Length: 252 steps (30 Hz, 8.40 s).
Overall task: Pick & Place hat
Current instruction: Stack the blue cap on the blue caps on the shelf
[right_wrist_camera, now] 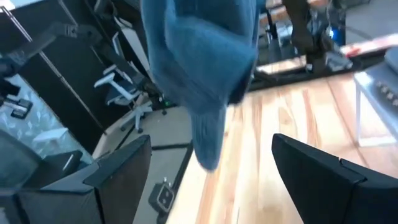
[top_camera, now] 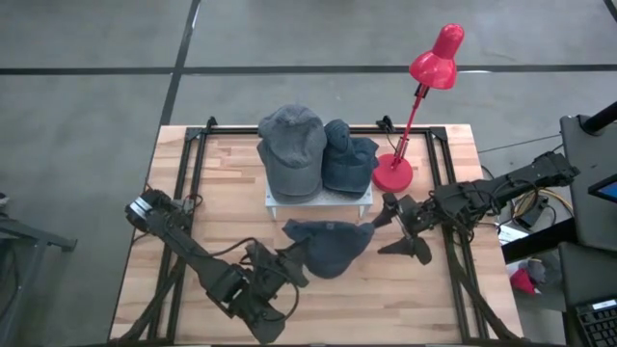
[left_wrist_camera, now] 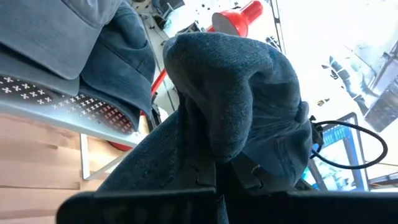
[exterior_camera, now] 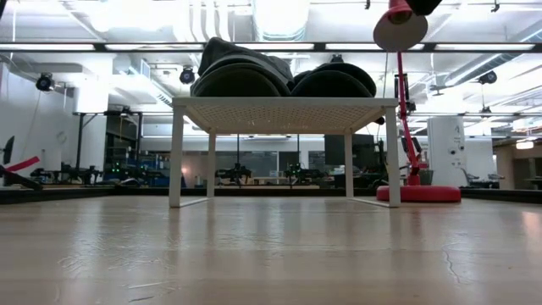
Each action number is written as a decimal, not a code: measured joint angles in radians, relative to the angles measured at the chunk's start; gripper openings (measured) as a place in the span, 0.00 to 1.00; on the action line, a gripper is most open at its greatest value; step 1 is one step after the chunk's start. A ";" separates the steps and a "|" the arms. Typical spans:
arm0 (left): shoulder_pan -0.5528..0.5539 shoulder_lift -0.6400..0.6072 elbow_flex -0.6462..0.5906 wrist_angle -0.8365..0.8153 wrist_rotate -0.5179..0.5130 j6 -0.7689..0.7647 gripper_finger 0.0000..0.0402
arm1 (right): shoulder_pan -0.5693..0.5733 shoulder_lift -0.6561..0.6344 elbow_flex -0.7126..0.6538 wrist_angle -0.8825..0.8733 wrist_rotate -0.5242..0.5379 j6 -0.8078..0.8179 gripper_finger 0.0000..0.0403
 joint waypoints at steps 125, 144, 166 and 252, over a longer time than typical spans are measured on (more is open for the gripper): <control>-0.093 -0.043 0.069 -0.825 0.000 -0.036 0.26 | -1.006 0.231 0.000 0.449 -0.946 0.565 0.03; -0.093 -0.044 -0.006 -0.833 0.020 -0.155 0.26 | -1.007 0.277 0.000 0.435 -0.960 0.707 0.06; -0.093 -0.044 -0.010 -0.848 0.011 -0.118 0.26 | -1.006 0.275 0.000 0.435 -0.997 0.903 0.28; -0.003 -0.044 -0.008 -0.750 -0.041 -0.118 0.26 | -0.933 0.090 0.000 0.523 -0.996 0.666 0.03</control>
